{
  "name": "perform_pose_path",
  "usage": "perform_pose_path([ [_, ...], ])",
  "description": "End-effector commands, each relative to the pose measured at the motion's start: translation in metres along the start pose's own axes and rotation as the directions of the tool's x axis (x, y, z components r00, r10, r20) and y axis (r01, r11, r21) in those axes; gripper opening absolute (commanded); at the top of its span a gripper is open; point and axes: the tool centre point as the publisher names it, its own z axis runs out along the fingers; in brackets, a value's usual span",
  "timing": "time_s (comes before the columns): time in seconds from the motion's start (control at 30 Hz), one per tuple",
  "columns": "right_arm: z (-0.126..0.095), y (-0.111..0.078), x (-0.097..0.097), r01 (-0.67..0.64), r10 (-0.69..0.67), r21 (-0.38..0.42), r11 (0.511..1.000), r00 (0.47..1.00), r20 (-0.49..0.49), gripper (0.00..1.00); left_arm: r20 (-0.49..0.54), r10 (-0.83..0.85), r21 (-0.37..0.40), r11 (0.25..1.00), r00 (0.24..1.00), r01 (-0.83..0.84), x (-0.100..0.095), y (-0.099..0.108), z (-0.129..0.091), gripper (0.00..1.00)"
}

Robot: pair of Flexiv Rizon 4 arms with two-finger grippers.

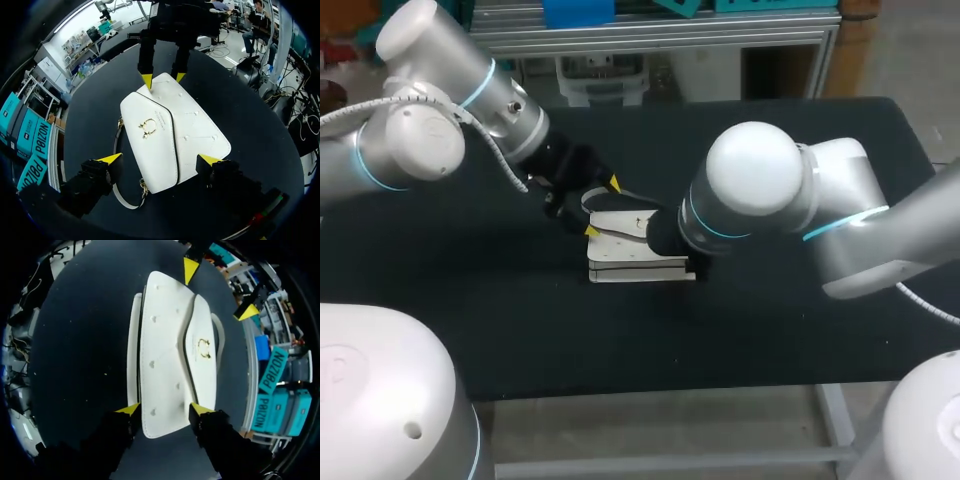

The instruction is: Pick up the bag, open it, inspect its contents, close it, and place it on the opposite side

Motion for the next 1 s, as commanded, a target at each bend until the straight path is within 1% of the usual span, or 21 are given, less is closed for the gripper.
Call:
perform_pose_path([
  [0.03, 0.01, 0.005, 0.001, 0.003, -0.003, 0.005, 1.0, 1.0, 0.018, 0.61, -0.016, -0.004, -0.002, 1.0, 1.0, 0.004, -0.007, 0.001, 0.006, 1.0],
  [0.17, 0.012, 0.009, -0.002, 0.014, -0.014, -0.006, 1.0, 1.0, 0.025, 0.53, -0.022, -0.008, -0.005, 1.0, 1.0, 0.008, -0.009, 0.001, 0.009, 1.0],
  [0.3, 0.012, 0.014, -0.003, 0.026, -0.026, -0.012, 1.0, 0.999, 0.03, 0.47, -0.03, -0.012, -0.008, 1.0, 0.999, 0.012, -0.01, 0.002, 0.011, 1.0],
  [0.37, 0.011, 0.016, -0.003, 0.032, -0.032, -0.013, 0.999, 0.999, 0.032, 0.4, -0.032, -0.014, -0.008, 1.0, 0.999, 0.014, -0.01, 0.003, 0.012, 1.0],
  [0.43, 0.012, 0.018, -0.002, 0.036, -0.036, -0.01, 0.999, 0.999, 0.031, 0.32, -0.034, -0.015, -0.008, 1.0, 0.999, 0.015, -0.01, 0.003, 0.013, 1.0],
  [0.5, 0.014, 0.017, -0.002, 0.035, -0.035, -0.008, 0.999, 0.999, 0.027, 0.18, -0.035, -0.015, -0.006, 1.0, 0.999, 0.014, -0.011, 0.003, 0.013, 1.0],
  [0.53, 0.015, 0.017, -0.001, 0.034, -0.033, -0.008, 0.999, 0.999, 0.026, 0.07, -0.034, -0.014, -0.004, 1.0, 0.999, 0.013, -0.011, 0.003, 0.013, 1.0],
  [0.57, 0.015, 0.017, 0.0, 0.032, -0.031, -0.008, 0.999, 0.999, 0.025, 0.0, -0.029, -0.012, 0.001, 1.0, 1.0, 0.012, -0.011, 0.004, 0.013, 1.0],
  [0.77, 0.017, 0.015, 0.006, 0.005, -0.004, -0.018, 1.0, 1.0, 0.019, 0.0, 0.032, 0.045, 0.051, 0.998, 0.998, -0.047, -0.002, 0.002, 0.012, 1.0],
  [0.87, 0.017, 0.015, 0.008, -0.016, 0.016, -0.028, 0.999, 1.0, 0.015, 0.0, 0.071, 0.091, 0.076, 0.992, 0.993, -0.097, 0.007, -0.006, 0.01, 1.0],
  [0.93, 0.017, 0.015, 0.008, -0.016, 0.016, -0.028, 0.999, 1.0, 0.015, 0.0, 0.096, 0.115, 0.068, 0.99, 0.989, -0.121, 0.012, -0.011, 0.011, 1.0],
  [1.0, 0.017, 0.015, 0.008, -0.016, 0.016, -0.028, 0.999, 1.0, 0.015, 0.0, 0.117, 0.147, 0.084, 0.984, 0.982, -0.158, 0.017, -0.018, 0.012, 1.0],
])
